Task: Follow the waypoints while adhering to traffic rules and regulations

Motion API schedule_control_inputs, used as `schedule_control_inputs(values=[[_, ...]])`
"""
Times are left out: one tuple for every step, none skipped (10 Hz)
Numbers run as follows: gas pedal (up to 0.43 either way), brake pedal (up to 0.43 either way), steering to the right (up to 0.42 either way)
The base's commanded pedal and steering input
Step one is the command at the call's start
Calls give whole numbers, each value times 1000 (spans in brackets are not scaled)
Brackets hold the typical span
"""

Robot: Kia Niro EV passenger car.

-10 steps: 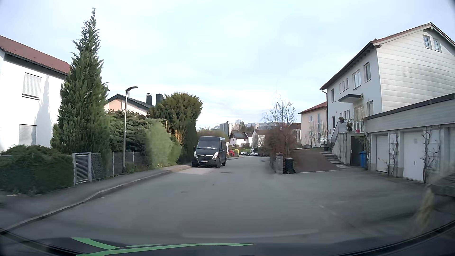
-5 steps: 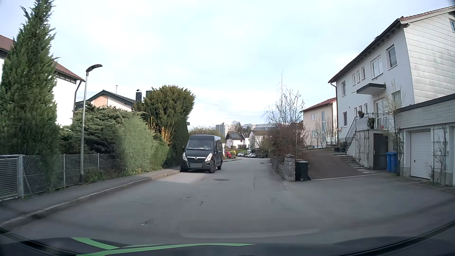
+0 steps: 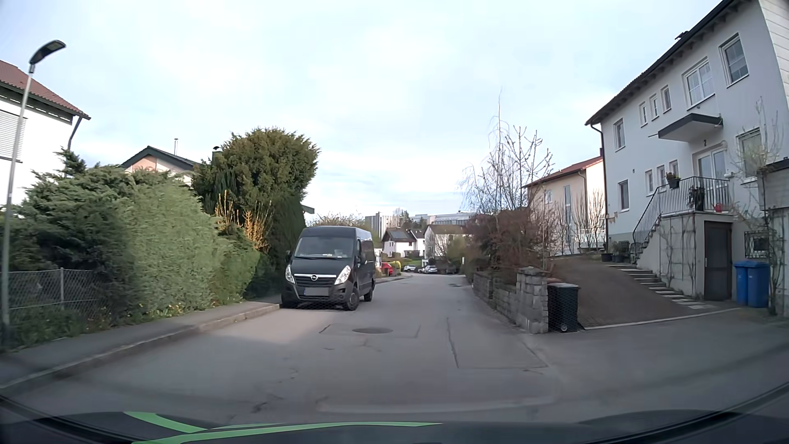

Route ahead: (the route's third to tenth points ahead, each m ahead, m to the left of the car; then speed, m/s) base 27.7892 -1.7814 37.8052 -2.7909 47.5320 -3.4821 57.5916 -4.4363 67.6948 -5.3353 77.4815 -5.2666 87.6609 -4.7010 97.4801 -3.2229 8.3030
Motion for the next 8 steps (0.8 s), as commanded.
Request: schedule_control_inputs(values=[[59,0,23],[59,0,25],[59,0,26],[59,0,27],[59,0,27],[59,0,28],[59,0,29],[59,0,29]])
